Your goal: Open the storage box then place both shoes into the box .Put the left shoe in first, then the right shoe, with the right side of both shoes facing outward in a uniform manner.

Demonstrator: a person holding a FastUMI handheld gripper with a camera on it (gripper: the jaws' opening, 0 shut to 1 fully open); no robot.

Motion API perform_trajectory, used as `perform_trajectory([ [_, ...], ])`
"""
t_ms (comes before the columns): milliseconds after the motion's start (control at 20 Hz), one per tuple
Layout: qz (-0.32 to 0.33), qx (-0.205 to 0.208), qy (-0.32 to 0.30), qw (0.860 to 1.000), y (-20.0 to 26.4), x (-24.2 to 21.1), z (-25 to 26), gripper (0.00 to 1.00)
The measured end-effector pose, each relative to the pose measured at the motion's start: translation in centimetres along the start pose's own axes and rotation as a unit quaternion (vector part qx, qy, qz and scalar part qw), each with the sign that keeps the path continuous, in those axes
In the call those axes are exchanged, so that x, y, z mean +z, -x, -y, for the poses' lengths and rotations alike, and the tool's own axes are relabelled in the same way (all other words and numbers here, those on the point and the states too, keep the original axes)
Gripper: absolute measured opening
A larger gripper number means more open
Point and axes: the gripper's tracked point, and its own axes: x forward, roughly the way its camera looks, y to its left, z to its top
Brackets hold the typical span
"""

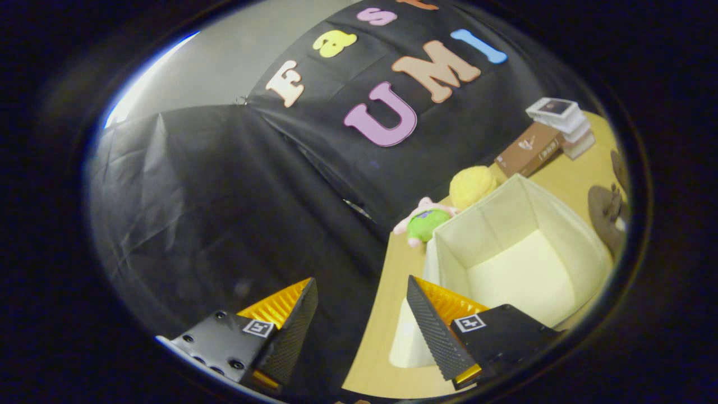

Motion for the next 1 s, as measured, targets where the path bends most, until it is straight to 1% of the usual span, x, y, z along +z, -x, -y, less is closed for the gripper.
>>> perform_trajectory([
  [100,0.006,-0.033,0.034,0.999,0.9,2.5,1.3,1.0],
  [250,0.028,-0.079,0.064,0.994,2.2,7.9,2.4,1.0],
  [300,0.031,-0.1,0.083,0.991,2.7,9.5,3.2,1.0],
  [400,0.028,-0.157,0.135,0.978,3.9,12.3,6.1,1.0],
  [500,0.013,-0.222,0.185,0.957,5.4,14.3,9.8,1.0],
  [650,-0.024,-0.319,0.243,0.916,7.8,16.3,15.7,1.0],
  [750,-0.063,-0.371,0.26,0.889,9.0,16.6,19.7,1.0],
  [850,-0.118,-0.427,0.268,0.855,11.1,16.2,23.6,1.0],
  [950,-0.173,-0.462,0.274,0.825,13.2,15.3,26.7,1.0],
  [1000,-0.193,-0.47,0.272,0.817,13.8,14.8,28.1,0.98],
])
